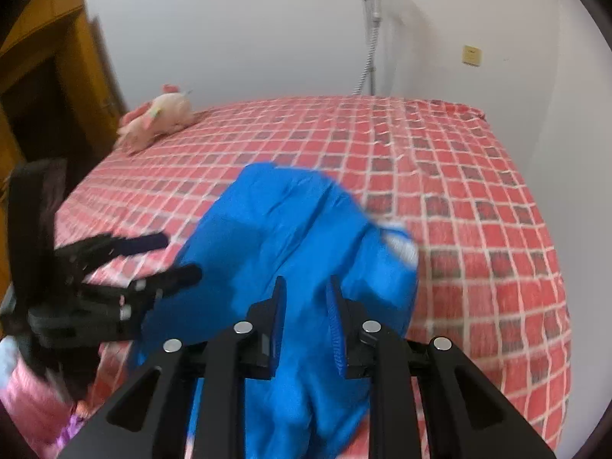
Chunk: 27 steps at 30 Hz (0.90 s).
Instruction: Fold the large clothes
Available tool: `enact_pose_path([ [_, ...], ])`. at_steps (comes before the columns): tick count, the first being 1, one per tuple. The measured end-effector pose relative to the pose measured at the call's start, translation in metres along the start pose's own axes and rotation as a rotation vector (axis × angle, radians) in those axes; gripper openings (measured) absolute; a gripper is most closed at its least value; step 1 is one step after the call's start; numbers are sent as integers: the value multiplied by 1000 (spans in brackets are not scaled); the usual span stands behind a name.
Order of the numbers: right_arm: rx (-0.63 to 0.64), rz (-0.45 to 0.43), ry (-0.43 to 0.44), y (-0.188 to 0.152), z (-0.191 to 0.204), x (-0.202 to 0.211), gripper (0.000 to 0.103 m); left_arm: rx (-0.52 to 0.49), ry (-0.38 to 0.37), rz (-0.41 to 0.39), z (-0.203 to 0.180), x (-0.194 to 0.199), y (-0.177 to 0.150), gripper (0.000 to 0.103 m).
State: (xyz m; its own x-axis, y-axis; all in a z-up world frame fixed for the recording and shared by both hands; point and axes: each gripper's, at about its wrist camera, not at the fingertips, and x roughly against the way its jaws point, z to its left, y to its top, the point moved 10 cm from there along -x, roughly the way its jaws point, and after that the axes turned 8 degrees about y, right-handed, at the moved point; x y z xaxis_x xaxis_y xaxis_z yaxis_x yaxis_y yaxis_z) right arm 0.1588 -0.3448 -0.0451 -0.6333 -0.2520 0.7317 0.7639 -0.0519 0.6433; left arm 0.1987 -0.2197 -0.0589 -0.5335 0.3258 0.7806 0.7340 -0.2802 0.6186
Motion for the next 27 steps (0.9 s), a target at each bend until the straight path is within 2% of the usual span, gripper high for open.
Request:
enact_pose_path([
  [2,-35,16,-62,1,-19,-17,21,13,14,31,3,-17,0,75],
  [3,-60,31,-64,-1,-27,-25,21,19,15,39,5,-22,1,75],
  [6,-114,67,-37,-14,-45,-42,18,20,28,40,10,-36,1,78],
  [11,-191,73,13,-32,-60,-61,16,19,11,59,10,-50,-4,78],
  [15,-193,48,-3,-40,-59,-74,15,6,39,57,8,-56,-7,78],
  [22,-189,19,-34,-39,-59,-72,15,16,44,59,10,-58,-7,78],
  [27,-163,-4,-57,-31,-47,-42,19,52,59,27,20,-37,-8,77],
])
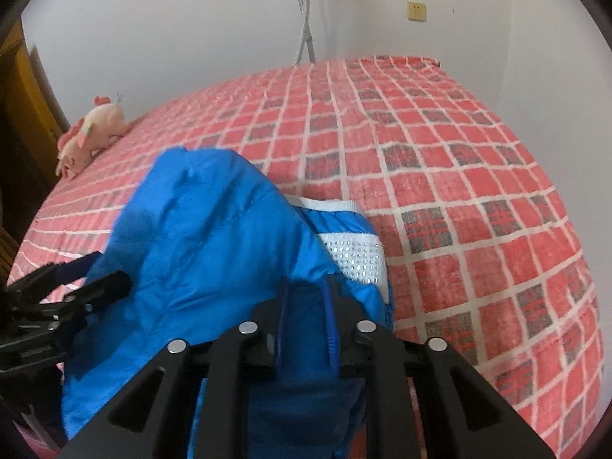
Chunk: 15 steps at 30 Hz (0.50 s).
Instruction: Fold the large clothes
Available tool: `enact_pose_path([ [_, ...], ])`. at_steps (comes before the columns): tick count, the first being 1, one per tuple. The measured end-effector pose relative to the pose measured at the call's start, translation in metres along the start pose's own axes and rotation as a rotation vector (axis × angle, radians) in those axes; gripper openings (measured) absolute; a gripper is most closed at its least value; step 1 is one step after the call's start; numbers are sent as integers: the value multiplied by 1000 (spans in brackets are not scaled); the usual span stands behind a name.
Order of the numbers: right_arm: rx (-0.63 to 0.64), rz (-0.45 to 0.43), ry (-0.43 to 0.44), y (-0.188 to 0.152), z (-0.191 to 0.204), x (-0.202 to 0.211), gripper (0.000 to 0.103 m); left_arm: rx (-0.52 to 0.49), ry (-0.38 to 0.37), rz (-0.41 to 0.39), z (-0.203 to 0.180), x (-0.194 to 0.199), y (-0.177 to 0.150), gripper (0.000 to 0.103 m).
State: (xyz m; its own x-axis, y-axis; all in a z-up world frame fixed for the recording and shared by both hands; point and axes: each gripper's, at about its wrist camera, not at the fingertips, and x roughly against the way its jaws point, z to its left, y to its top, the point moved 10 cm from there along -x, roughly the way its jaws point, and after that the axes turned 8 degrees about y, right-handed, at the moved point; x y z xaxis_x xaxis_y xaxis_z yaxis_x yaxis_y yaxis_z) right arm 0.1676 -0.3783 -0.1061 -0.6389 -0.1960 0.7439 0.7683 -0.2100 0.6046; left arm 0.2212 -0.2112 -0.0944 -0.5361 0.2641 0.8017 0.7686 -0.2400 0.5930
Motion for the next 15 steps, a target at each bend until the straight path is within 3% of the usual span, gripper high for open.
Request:
enact_pose_path([
  [4,48,-22,10,-9,21,28,23,10,2,-15,2,17,-9,77],
  [8,63,11,-30,-23,18,9,22,-11,23,-29,-3,12,-20,78],
  [15,51,-3,-16,-30,16,1,21,6,3,-5,0,6,-24,78],
])
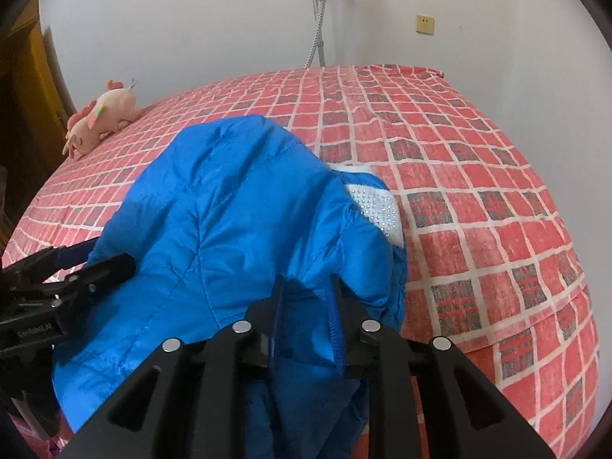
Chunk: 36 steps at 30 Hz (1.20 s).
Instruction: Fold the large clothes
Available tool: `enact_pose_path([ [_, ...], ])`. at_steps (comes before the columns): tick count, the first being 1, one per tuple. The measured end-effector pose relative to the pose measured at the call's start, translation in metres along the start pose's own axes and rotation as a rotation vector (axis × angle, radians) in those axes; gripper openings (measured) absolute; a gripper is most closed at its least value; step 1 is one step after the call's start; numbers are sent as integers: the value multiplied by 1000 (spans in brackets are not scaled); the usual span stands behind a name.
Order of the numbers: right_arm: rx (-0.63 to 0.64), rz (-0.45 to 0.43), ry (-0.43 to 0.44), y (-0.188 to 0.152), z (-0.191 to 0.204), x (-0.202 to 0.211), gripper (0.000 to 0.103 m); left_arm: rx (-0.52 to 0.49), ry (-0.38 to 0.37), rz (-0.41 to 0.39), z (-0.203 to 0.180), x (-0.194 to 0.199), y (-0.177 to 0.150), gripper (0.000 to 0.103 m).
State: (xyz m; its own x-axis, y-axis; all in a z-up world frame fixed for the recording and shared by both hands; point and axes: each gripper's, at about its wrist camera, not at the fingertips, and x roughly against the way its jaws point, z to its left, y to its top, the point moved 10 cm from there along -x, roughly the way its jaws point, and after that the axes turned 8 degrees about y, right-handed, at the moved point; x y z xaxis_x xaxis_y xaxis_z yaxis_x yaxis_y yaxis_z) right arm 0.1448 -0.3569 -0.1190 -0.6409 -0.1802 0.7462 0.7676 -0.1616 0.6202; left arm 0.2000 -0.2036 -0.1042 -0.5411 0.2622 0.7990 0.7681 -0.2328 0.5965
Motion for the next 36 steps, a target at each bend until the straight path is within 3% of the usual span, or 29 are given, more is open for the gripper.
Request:
enact_pose_path([
  [5,-24,-12,44,3,1,20,28,2,12,-27,8,21,0,78],
  [12,-17,12,22,-1,-3,43,51,-35,58,-44,26,41,-5,80],
  [17,-13,34,32,-6,-1,58,56,-53,74,-63,34,54,-9,83],
  [20,-8,59,65,-10,6,66,67,-64,67,-75,34,63,-12,86],
  [26,25,90,81,-18,21,76,76,-97,41,-97,26,80,-16,89],
  [36,-48,178,105,-24,11,61,83,-35,-51,34,32,54,-25,89],
])
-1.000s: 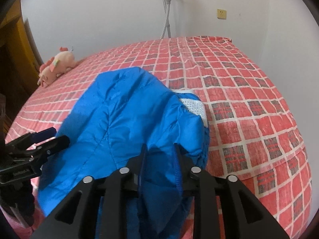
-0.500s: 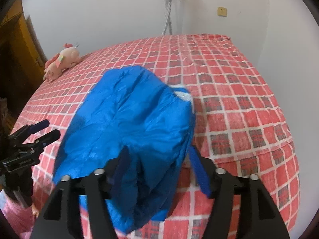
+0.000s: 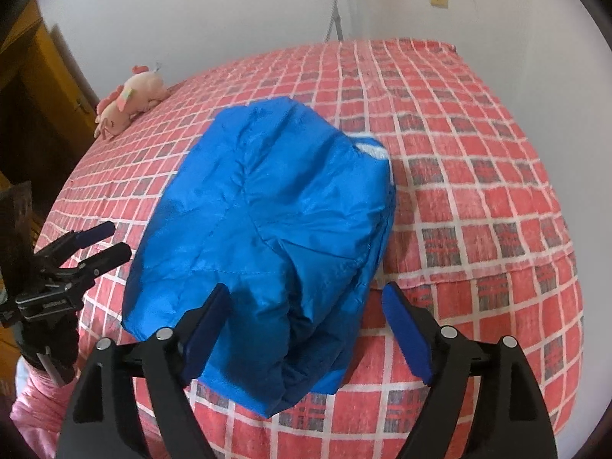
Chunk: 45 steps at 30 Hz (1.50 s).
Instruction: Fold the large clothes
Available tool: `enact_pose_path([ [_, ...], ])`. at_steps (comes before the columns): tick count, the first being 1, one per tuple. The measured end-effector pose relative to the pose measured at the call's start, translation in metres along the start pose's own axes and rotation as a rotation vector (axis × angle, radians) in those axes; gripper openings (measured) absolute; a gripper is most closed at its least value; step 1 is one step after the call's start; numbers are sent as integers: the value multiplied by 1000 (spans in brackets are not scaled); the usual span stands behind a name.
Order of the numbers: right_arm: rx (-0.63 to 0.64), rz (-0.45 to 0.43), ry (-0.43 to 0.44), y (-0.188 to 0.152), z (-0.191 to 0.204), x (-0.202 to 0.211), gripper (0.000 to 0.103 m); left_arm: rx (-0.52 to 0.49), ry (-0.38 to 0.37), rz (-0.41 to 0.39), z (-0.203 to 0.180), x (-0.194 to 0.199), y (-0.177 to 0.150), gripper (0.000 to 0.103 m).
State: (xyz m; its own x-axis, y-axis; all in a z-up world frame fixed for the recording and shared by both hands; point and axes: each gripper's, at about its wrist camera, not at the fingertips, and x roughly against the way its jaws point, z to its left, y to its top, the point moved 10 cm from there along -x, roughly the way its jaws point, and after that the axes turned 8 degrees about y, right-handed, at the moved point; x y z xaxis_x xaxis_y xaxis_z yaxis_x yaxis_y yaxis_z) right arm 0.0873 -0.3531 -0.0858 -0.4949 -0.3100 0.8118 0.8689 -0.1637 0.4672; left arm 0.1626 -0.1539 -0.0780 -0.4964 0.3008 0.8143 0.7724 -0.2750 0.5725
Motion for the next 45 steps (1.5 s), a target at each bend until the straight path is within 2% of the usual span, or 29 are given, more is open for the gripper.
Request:
enact_pose_path([
  [4,-19,57,-2,-3,-5,-13,85,2,-14,51,2,-16,-1,90],
  [9,-23,117,-5,-8,-5,-30,87,-15,-45,62,-4,-27,5,94],
  [13,-84,153,53,-13,-13,-45,93,-1,-109,96,-9,-45,7,98],
  [18,-155,182,155,-18,-21,-57,94,45,-227,152,-14,-64,6,101],
  [22,-144,179,191,-18,-19,-65,93,37,-235,146,-21,-72,7,101],
  [25,-141,166,238,-15,-15,-66,80,28,-240,132,-24,-72,8,100],
  [27,-108,140,244,-14,-11,-61,72,23,-257,117,-28,-69,9,89],
  [31,-19,68,249,-6,0,-44,52,-1,-242,60,-31,-58,12,77],
  [34,34,7,300,6,13,-28,41,6,-245,8,-28,-45,17,66],
  [39,143,-13,237,28,37,-21,38,13,-256,-55,-26,-27,29,54],
  [45,226,-72,280,60,67,-17,35,52,-214,-164,2,-4,48,50],
])
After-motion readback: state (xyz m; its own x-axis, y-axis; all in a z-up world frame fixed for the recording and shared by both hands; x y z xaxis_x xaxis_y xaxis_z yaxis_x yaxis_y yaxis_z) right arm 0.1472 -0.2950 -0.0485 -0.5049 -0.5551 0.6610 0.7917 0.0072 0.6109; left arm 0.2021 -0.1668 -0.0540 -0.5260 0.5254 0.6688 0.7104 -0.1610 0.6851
